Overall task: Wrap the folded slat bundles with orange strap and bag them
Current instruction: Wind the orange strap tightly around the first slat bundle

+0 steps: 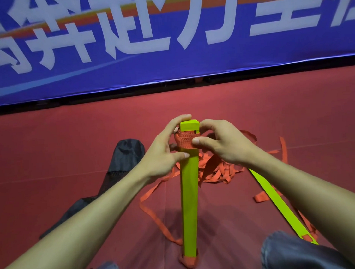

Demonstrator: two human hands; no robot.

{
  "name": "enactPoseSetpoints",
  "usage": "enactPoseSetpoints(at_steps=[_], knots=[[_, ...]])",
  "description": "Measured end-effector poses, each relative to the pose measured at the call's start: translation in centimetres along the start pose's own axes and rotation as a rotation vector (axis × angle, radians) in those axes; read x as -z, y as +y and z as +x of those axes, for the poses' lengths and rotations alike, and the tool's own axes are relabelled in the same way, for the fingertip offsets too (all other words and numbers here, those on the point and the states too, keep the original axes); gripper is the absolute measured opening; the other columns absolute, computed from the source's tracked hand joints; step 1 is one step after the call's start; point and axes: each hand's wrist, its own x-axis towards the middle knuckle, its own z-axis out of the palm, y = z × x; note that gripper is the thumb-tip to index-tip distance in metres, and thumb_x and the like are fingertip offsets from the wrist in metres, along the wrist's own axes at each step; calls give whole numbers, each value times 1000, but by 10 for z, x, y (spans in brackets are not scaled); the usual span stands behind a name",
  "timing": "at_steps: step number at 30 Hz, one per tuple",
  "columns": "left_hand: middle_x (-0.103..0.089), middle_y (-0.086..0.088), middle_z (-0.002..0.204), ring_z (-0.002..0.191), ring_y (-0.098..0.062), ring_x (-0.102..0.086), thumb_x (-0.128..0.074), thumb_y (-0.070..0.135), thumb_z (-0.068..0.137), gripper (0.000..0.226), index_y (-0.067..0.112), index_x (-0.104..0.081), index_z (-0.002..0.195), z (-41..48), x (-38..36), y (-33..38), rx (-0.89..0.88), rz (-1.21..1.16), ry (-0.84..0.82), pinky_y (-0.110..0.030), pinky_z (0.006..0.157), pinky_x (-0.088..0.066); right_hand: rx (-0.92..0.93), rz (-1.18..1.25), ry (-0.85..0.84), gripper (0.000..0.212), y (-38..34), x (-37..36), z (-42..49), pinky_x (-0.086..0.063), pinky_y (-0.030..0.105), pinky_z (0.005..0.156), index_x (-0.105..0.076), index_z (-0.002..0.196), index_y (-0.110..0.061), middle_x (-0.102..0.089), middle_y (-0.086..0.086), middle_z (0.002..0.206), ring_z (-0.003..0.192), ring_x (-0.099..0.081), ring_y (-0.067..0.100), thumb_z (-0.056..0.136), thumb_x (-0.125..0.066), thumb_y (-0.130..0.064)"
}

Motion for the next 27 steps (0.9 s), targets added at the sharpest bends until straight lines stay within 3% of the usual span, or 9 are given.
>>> enactPoseSetpoints(at_steps=[2, 5, 10, 13, 16, 20, 24, 27], knots=[[-55, 2, 129, 104, 0, -60, -58, -30, 76, 90, 39, -46, 133, 6, 4, 10, -19, 20, -11, -21, 81, -53, -5, -48, 46, 22, -9, 4, 2, -44, 18, 57, -52, 80, -33, -60, -17, 68, 56, -61, 0, 89, -70, -22], [-58, 7, 133, 124, -11, -52, -61, -25, 75, 93, 45, -47, 135, 10, 13, 22, -44, 27, -17, -25, 86, -54, 13, -127, 21, 14, -25, 14, 6, -47, 20, 58, -52, 92, -25, -65, -9, 76, 57, -64, 3, 92, -66, -28], [-58, -5, 123, 105, -12, -60, -57, -23, 82, 91, 44, -36, 140, 1, 8, 32, -68, 39, 127, -26, 86, -54, 19, -123, 119, 19, -43, 13, 10, -42, 13, 55, -49, 89, -23, -60, -12, 64, 57, -63, 5, 91, -68, -26], [-60, 9, 130, 113, -6, -61, -71, 6, 77, 100, 56, -18, 145, -5, 1, 36, -79, 185, 160, -29, 96, -52, 12, -135, 200, 20, -51, 10, 11, -45, 18, 59, -52, 90, -19, -60, -12, 67, 63, -60, 2, 89, -69, -29], [-66, 19, 118, 103, -4, -67, -87, 23, 63, 123, 66, -4, 145, -7, -8, 37, -3, 248, 242, -36, 93, -56, -16, -113, 247, 22, -57, 6, 11, -47, 22, 60, -54, 89, -19, -59, -14, 66, 64, -57, -2, 88, -71, -32], [-71, 16, 99, 92, -5, -70, -90, 16, 67, 128, 53, -3, 153, -6, -16, 37, 11, 310, 376, -36, 86, -58, -38, -148, 271, 26, -64, 3, 10, -49, 27, 62, -55, 89, -18, -60, -12, 69, 70, -60, 6, 85, -72, -38], [-73, 6, 98, 82, -12, -73, -81, 7, 76, 116, 64, -10, 147, -12, -12, 37, -12, 308, 342, -43, 74, -62, -37, -164, 250, 29, -63, 2, 10, -54, 40, 68, -56, 85, -20, -64, -8, 69, 71, -64, 10, 82, -74, -42], [-72, 6, 98, 83, -13, -73, -79, 6, 77, 112, 66, -14, 145, -13, -11, 34, -9, 313, 309, -43, 77, -62, -53, -183, 253, 31, -61, -4, 11, -54, 42, 66, -55, 83, -21, -65, -6, 70, 68, -66, 15, 82, -74, -45]])
